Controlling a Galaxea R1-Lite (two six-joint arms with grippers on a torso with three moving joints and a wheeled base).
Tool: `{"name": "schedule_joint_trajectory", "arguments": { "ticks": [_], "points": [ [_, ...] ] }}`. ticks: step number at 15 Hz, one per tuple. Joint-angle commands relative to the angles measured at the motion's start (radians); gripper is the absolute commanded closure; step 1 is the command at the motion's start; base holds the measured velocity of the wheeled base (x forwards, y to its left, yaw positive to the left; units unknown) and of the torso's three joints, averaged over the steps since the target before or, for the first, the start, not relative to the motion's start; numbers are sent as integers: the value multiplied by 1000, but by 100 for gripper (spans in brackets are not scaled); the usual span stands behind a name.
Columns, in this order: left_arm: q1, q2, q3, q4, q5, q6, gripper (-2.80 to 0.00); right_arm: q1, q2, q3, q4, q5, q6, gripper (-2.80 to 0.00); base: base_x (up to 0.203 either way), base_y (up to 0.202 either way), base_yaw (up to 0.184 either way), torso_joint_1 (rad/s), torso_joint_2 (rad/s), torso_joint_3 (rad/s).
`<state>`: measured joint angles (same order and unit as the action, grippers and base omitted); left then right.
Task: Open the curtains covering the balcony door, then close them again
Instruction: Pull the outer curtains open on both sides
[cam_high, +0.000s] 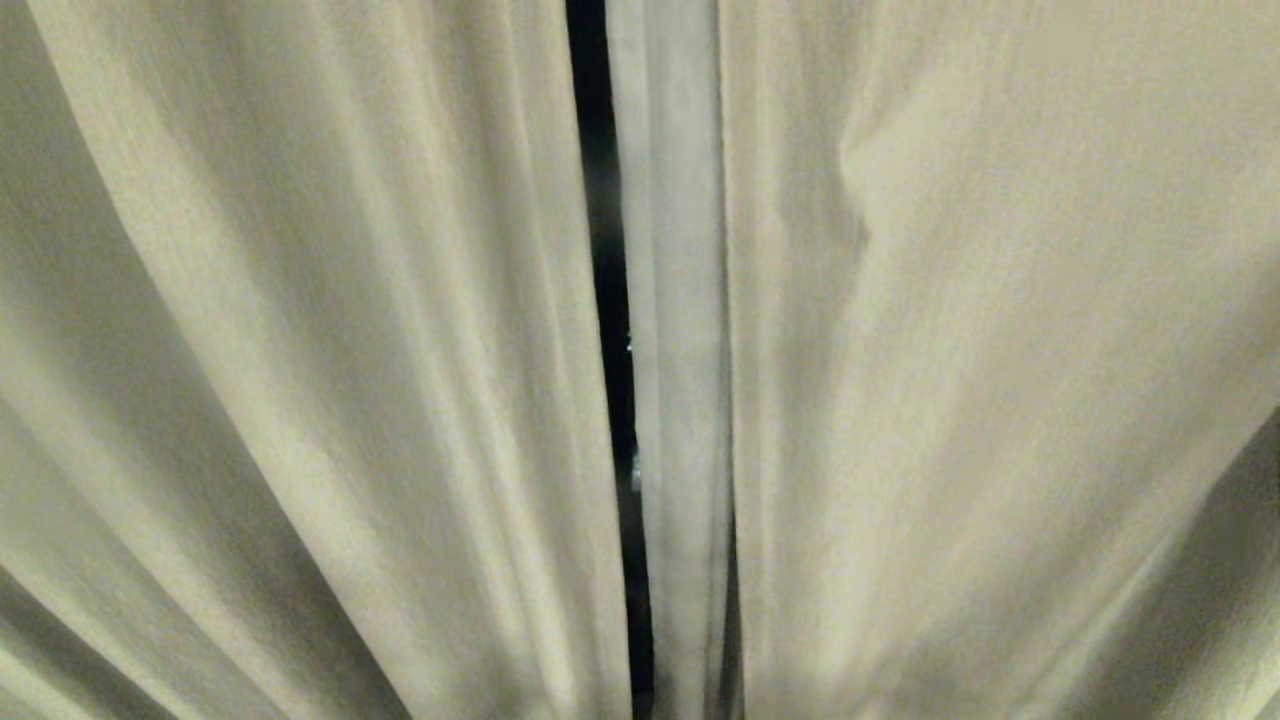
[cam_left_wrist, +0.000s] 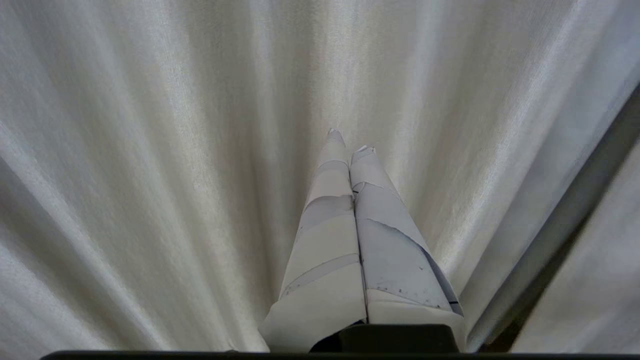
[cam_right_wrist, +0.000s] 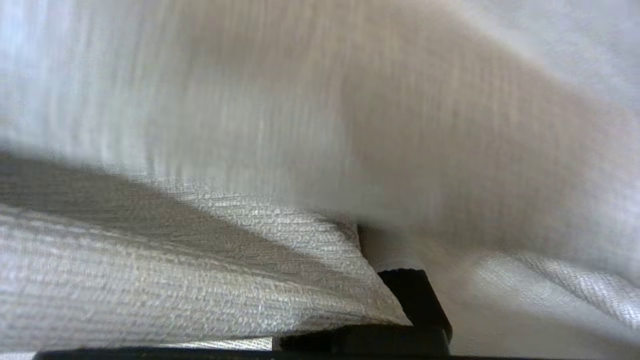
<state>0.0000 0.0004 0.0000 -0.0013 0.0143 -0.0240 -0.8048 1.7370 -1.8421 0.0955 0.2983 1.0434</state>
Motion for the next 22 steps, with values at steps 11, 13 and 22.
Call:
{"name": "schedule_joint_trajectory", "arguments": {
  "ticks": [11, 13, 22],
  "points": [
    [0, 0, 0, 0, 1, -1, 0, 36, -137, 102, 3, 134, -91, 0, 0, 0, 0, 0, 0, 0],
    [0, 0, 0, 0, 0, -1, 0, 115, -209, 162, 0, 136, -147, 0, 0, 0, 0, 0, 0, 0],
    [0, 0, 0, 0, 1, -1, 0, 332, -412, 365, -36, 134, -260, -280, 0, 0, 0, 0, 0, 0]
  ]
}}
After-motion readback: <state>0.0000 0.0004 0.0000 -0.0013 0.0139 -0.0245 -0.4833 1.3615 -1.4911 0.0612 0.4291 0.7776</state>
